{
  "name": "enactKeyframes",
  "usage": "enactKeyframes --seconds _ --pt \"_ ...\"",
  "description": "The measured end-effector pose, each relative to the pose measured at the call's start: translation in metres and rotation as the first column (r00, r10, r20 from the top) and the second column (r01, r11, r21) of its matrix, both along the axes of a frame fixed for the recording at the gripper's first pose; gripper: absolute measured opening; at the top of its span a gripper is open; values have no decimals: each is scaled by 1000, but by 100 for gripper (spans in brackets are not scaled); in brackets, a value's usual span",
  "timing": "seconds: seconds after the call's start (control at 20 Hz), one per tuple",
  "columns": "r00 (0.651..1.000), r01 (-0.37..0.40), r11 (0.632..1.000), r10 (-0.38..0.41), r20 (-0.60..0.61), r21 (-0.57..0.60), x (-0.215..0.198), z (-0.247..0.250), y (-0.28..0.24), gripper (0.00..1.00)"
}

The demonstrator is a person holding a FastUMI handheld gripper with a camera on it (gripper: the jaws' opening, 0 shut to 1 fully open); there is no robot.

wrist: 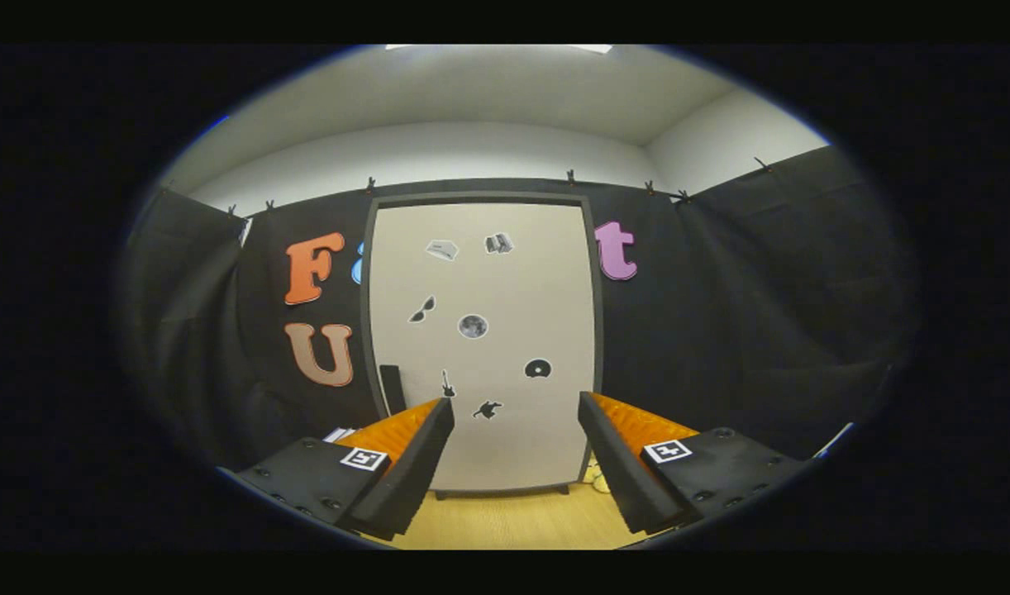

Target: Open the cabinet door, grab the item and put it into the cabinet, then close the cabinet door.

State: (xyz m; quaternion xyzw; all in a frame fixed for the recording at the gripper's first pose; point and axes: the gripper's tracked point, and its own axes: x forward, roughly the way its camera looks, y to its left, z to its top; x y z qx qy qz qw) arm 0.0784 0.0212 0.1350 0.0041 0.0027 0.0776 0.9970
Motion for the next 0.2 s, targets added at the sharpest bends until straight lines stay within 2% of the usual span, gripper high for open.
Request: enactKeyframes --seconds 0.2 --pt "1000 1 1000 -1 -2 -1 0 1 1 97"
